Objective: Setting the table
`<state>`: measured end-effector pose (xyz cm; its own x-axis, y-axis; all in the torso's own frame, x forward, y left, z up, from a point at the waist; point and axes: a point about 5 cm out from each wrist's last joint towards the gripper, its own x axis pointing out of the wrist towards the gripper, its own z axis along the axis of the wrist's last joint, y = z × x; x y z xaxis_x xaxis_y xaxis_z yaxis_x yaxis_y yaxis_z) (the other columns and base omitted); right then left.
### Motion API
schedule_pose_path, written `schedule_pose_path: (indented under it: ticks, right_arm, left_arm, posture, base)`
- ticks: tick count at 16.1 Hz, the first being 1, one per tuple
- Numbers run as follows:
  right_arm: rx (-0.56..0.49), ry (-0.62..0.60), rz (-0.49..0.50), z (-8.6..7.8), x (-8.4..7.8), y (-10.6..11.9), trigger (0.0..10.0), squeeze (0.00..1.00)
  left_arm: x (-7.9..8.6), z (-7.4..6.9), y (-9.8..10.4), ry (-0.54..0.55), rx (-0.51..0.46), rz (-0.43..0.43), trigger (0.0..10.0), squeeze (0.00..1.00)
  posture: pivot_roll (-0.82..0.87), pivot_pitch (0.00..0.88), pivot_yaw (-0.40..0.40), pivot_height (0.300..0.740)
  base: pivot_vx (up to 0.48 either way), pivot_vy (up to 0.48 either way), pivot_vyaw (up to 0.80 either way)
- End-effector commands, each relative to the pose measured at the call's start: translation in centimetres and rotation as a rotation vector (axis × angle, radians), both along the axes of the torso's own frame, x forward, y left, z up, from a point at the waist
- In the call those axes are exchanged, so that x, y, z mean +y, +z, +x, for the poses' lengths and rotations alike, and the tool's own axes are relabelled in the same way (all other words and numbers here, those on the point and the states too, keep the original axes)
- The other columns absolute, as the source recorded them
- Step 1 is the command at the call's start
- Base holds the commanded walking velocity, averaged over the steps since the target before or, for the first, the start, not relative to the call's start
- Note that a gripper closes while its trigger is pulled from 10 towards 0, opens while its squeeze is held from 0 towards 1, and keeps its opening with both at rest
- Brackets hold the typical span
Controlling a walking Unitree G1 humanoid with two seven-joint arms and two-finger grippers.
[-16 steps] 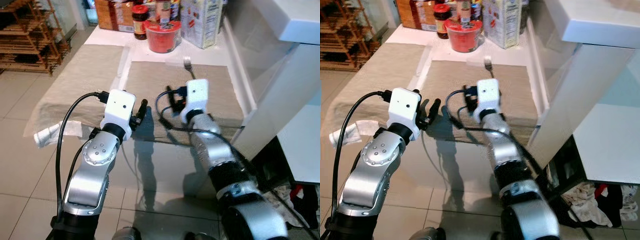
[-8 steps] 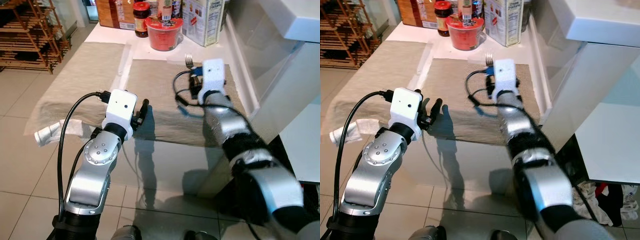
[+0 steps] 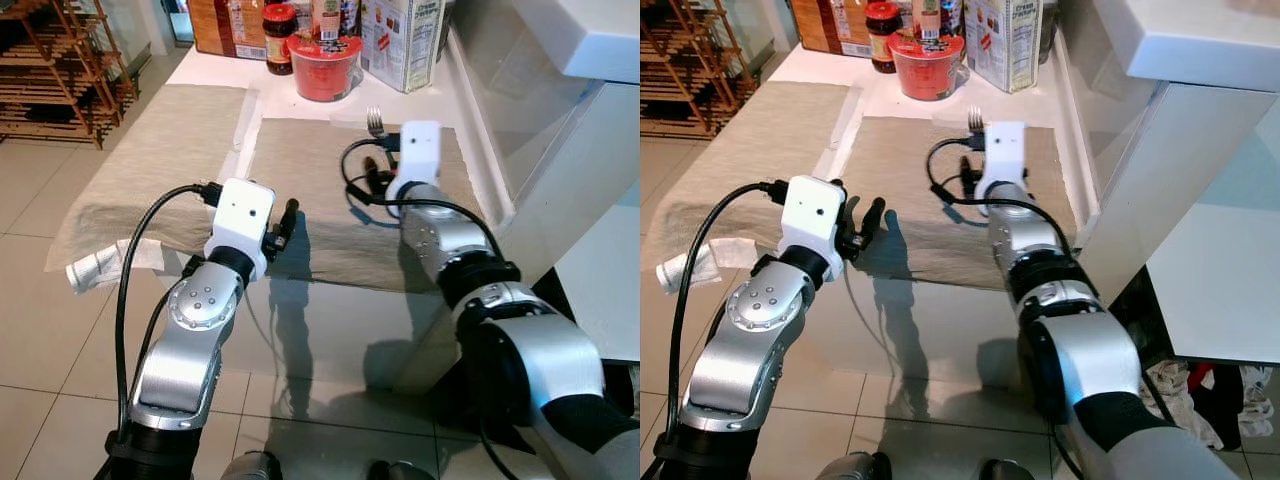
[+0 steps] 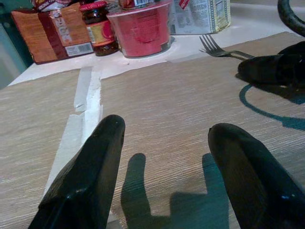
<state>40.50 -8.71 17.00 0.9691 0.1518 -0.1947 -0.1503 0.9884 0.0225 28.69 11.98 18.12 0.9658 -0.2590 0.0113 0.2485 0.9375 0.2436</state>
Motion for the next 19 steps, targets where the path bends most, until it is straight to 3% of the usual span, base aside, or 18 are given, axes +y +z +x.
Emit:
schedule_pose_path:
  ticks: [1,6,10,12,14,17,19]
  right_arm:
    - [0.110,0.040,0.006,-0.8,0.7,-2.3,10.0,0.00]
    - [0.177,0.132,0.020,-1.9,2.6,-3.9,10.0,0.00]
    - [0.232,0.214,0.035,-3.8,5.0,-5.9,10.0,0.00]
    - [0.205,0.203,-0.011,-4.0,4.8,-6.0,10.0,0.00]
    - [0.005,0.118,-0.108,-2.8,3.2,-3.6,10.0,0.00]
    - [-0.244,0.027,-0.091,-2.3,1.8,0.2,10.0,0.00]
    - [-0.321,-0.004,-0.100,-2.6,1.0,0.8,10.0,0.00]
  left_arm:
    - [-0.2,0.1,0.3,-0.002,-0.006,0.000,10.0,0.00]
    - [-0.2,0.0,0.3,-0.005,-0.004,-0.001,10.0,0.00]
    - [-0.2,0.0,0.4,-0.008,-0.003,-0.002,10.0,0.00]
    - [-0.3,0.1,0.4,-0.008,-0.005,-0.004,10.0,0.00]
    - [-0.4,0.1,0.4,-0.010,-0.008,-0.007,10.0,0.00]
    - [-0.3,0.7,0.5,-0.011,-0.022,-0.015,10.0,0.00]
    - [-0.2,0.8,0.5,-0.012,-0.026,-0.015,10.0,0.00]
  posture:
    - [0.16,0.109,0.004,0.740]
    - [0.15,0.110,0.006,0.740]
    - [0.15,0.112,0.008,0.740]
    - [0.15,0.110,0.009,0.740]
    - [0.15,0.103,0.006,0.740]
    - [0.14,0.090,0.000,0.740]
    - [0.14,0.083,-0.001,0.740]
  base:
    - [0.000,0.000,0.00]
    - [0.000,0.000,0.00]
    - [0.000,0.000,0.00]
    - [0.000,0.000,0.00]
    - [0.000,0.000,0.00]
    - [0.000,0.000,0.00]
    - [0.000,0.000,0.00]
